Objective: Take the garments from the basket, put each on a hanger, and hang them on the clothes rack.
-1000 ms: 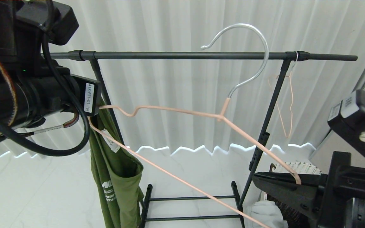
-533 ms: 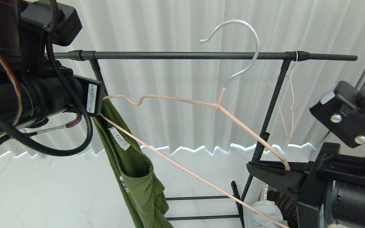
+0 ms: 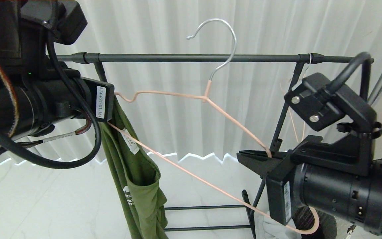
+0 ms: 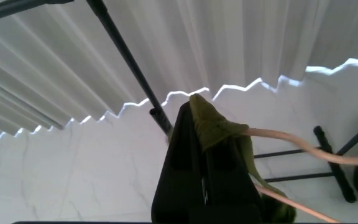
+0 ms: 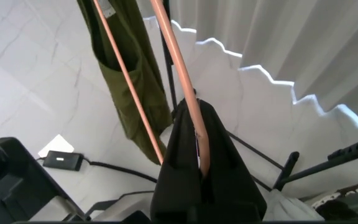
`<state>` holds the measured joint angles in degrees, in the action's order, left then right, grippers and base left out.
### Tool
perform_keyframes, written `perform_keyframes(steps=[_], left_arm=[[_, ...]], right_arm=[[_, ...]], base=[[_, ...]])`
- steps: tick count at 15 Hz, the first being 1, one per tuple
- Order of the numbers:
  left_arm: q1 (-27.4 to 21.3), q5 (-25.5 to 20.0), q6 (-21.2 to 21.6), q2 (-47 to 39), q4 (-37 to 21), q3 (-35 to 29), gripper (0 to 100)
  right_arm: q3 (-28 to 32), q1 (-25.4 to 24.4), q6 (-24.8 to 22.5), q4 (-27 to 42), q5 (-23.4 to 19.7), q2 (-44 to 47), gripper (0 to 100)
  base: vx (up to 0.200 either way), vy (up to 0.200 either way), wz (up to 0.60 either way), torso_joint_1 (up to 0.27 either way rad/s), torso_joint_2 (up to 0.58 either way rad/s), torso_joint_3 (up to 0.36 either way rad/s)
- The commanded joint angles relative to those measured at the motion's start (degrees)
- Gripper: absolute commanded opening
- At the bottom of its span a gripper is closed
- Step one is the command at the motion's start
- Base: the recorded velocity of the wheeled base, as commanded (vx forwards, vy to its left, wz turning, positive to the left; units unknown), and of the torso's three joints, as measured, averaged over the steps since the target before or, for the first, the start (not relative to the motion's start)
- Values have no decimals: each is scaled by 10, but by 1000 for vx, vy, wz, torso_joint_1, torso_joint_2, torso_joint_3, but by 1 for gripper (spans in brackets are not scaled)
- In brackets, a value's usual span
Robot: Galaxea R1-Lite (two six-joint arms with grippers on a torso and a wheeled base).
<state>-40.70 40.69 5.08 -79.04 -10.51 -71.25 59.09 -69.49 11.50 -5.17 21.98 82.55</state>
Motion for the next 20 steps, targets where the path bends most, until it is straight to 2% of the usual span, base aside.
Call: perform_keyframes(steps=[1,6,8,10,12,16,20], left_arm=[[-12,0,-2,0,0,-1,0],[-12,1,-2,1,0,-19,0],[14,7,4,2,-2,-19,0],[36,18,22,6,-2,-18,0],[39,20,36,6,-2,-18,0],[34,20,36,0,-1,-15,0],[1,18,30,-12,-1,-22,0]], right_arm=[[17,0,0,-16,0,43,0],[51,-9,1,-15,4,95,0],[49,-3,6,-5,9,85,0],[48,14,9,8,46,67,0],[47,30,12,8,64,49,0],[49,37,15,2,90,35,0],[48,3,26,1,90,38,0]], base=[[0,0,0,0,0,0],[0,0,0,0,0,0],[0,0,0,0,0,0],[0,0,0,0,0,0],[0,0,0,0,0,0],[0,0,0,0,0,0],[0,0,0,0,0,0]])
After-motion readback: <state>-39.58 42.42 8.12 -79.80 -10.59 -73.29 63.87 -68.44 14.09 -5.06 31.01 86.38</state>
